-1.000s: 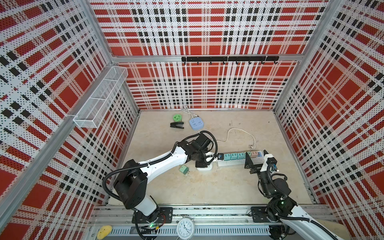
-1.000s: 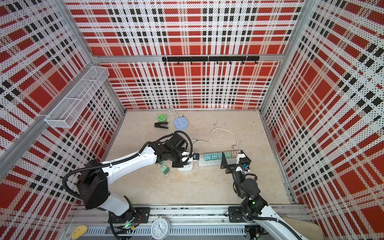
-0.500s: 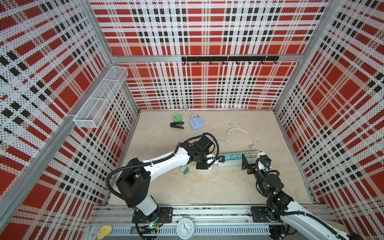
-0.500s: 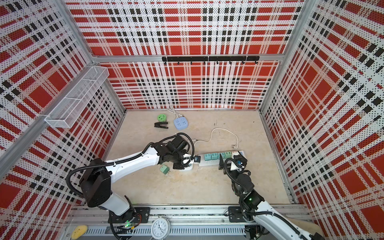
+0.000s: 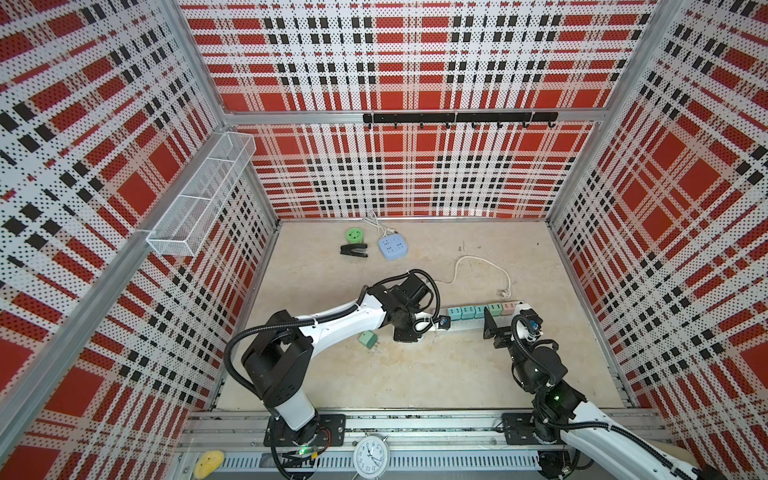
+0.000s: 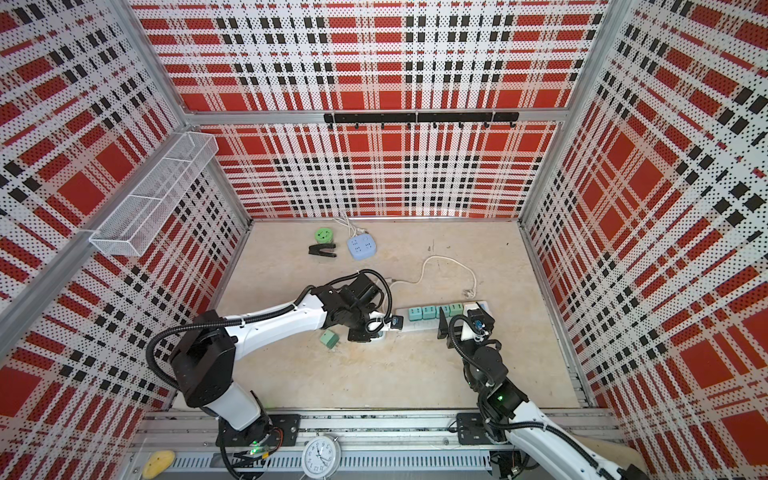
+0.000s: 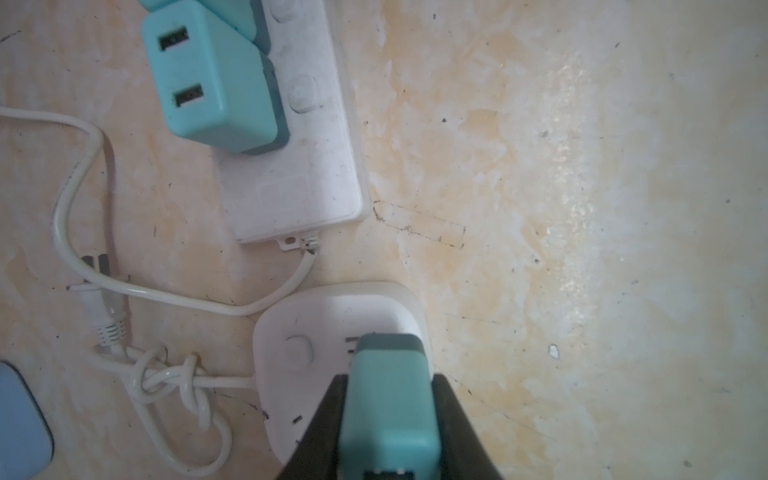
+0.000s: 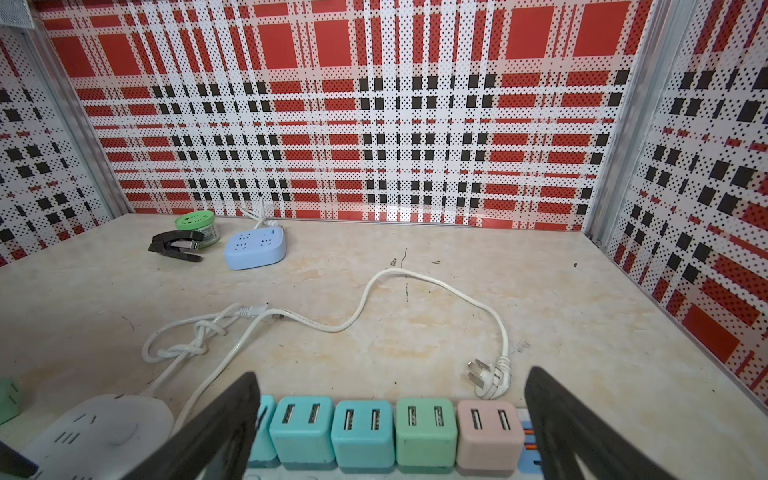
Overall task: Insert the plug
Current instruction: 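Lower the teal charger with the left gripper into the white power cube socket, then press the teal charger down into the white power cube with the left gripper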
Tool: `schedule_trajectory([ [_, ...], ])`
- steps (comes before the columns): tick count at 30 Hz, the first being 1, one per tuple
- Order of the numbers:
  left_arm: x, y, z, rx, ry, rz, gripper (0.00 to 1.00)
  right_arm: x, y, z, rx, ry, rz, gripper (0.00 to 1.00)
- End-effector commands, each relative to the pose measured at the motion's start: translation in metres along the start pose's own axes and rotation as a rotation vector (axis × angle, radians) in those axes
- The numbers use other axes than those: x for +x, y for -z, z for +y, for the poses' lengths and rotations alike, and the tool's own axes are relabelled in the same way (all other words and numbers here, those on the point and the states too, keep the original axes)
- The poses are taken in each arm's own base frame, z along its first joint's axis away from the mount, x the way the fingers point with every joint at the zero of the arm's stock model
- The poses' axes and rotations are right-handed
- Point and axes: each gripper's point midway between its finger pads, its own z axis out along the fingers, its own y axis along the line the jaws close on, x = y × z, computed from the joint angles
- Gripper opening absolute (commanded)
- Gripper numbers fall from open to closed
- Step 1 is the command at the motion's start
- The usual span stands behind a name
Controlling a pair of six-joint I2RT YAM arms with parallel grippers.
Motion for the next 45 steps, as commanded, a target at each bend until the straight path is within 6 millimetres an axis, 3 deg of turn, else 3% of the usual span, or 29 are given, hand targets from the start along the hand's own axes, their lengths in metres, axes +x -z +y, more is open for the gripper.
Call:
schedule_trajectory([
  [1, -0.003, -0.002, -0.002, 0.016, -0.029, 0.001, 0.00, -0.009, -0.001, 0.001, -0.007, -0.025, -0.030, 1.00],
  [8, -0.002, -0.003, 0.002, 0.008, -0.018, 0.019, 0.00, -0.008, -0.003, 0.002, -0.009, -0.020, -0.022, 1.00],
  [17, -0.002, 0.002, 0.020, -0.065, 0.000, 0.034, 0.00, -0.008, -0.004, 0.003, -0.012, -0.019, -0.017, 1.00],
  [36, 0.008, -0.016, 0.020, -0.022, 0.009, 0.102, 0.00, -0.007, -0.005, 0.004, -0.016, -0.016, -0.008, 1.00],
  [45, 0.006, -0.006, 0.019, -0.034, 0.001, 0.099, 0.00, -0.006, -0.006, 0.003, -0.012, -0.016, -0.004, 1.00],
])
